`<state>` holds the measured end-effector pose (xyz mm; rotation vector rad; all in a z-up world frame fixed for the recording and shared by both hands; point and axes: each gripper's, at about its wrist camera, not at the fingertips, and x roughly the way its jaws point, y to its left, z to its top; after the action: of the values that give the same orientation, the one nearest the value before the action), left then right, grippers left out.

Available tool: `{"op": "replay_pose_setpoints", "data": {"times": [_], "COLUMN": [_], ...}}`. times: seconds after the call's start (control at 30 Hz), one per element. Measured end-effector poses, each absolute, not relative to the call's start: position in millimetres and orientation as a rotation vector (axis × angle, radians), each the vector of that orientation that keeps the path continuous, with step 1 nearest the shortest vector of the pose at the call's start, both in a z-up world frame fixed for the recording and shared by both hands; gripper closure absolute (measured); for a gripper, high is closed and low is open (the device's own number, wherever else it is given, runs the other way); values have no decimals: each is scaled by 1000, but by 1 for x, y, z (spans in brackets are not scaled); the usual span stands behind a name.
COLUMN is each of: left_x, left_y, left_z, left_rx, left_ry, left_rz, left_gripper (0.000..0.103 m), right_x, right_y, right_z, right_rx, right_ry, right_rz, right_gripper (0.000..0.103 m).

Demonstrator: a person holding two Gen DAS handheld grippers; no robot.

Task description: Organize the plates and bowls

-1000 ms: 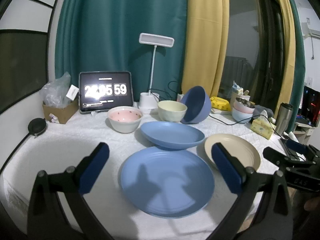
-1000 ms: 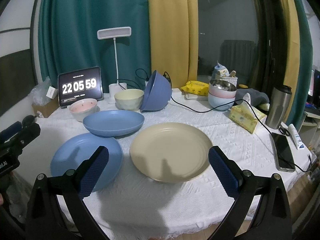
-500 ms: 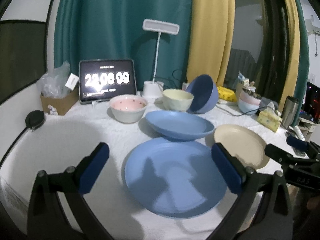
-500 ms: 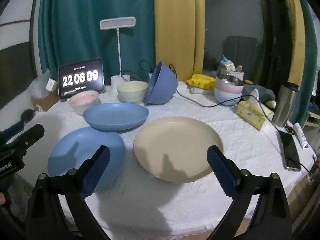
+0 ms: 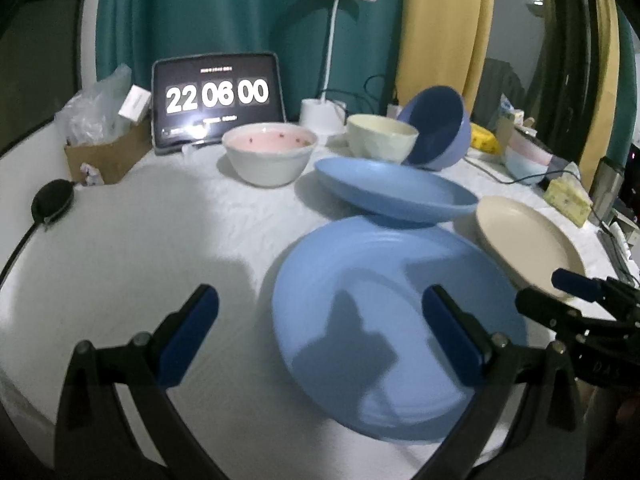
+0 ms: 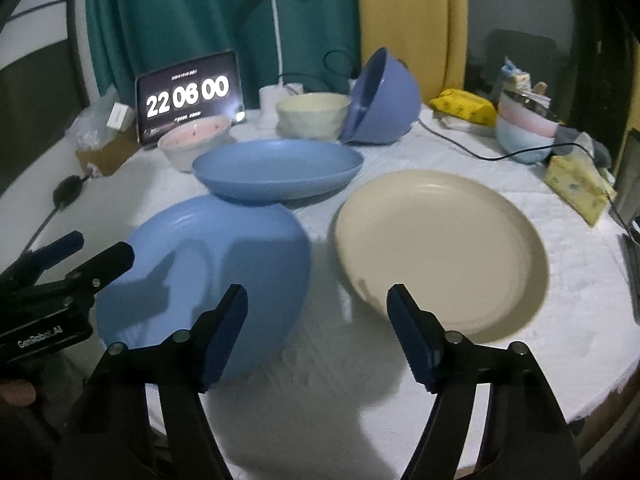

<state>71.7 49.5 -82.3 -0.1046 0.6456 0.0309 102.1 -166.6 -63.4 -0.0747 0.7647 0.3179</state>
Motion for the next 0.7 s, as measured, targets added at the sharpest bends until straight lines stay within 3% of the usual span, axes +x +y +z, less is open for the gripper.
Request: {"op": "replay_pose_setpoints", "data": {"times": [0.1, 0.23, 0.37, 0.5, 0.57, 0.7], "left_x": [80, 90, 94, 94, 92, 88], "left_y": [55, 61, 61, 56, 53, 52], "left_z": [-91, -105, -115, -116, -116, -115], "left_rx": [-115, -130, -134, -115, -114, -121], "left_ry": [687, 733, 777, 777, 777, 781], "left_rz": [30, 31, 29, 31, 18, 22], "left_gripper": [13, 26, 40, 53, 61, 62], "right_x": [110, 118, 124, 125, 123, 119], "right_y": [-161, -153, -149, -145, -146, -150], "right_z": [-71, -77, -86, -93, -93, -92], "right_rx": [-65, -68, -64, -65, -68, -60], "right_ry": [796, 816, 844, 856, 848, 843], "right_rz": [329, 339, 346, 352, 347, 345], "right_gripper": [31, 44, 51, 74, 77, 81]}}
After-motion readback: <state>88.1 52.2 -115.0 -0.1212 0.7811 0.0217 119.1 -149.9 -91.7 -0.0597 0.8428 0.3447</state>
